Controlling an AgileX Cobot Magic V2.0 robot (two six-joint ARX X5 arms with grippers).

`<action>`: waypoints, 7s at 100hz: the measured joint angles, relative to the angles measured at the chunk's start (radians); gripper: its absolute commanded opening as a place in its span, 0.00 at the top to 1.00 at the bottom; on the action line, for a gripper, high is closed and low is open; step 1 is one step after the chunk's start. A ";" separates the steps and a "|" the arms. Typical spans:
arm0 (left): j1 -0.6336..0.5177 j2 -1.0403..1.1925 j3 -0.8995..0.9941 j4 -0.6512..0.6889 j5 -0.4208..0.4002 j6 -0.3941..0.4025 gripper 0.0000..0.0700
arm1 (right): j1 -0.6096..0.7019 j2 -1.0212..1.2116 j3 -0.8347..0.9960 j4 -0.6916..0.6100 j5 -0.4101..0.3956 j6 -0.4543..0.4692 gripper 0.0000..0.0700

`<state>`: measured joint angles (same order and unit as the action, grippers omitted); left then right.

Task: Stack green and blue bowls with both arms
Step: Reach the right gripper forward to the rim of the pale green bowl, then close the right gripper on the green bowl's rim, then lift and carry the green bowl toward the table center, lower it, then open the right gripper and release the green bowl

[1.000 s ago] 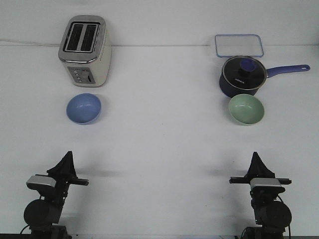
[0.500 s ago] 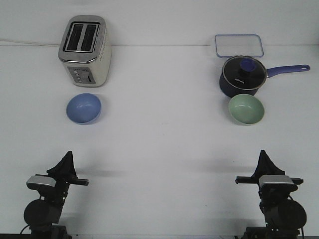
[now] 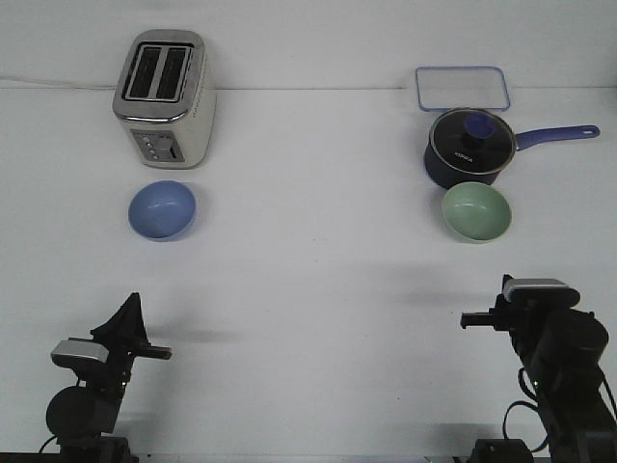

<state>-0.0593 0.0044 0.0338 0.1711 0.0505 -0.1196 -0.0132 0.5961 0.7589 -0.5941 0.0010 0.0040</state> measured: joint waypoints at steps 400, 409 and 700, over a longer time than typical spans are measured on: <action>0.000 0.000 0.000 0.000 0.000 0.000 0.99 | -0.237 1.240 0.626 0.053 -0.093 -0.019 1.00; 0.000 0.000 0.000 0.000 0.000 0.000 0.99 | -0.241 1.239 0.626 0.045 -0.108 -0.010 1.00; 0.000 0.000 0.000 0.000 0.000 0.000 0.99 | 0.555 1.196 0.502 0.011 -0.340 0.158 0.99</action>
<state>-0.0593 0.0044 0.0338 0.1711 0.0505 -0.1196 0.5423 1.7924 1.2613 -0.5827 -0.3386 0.1619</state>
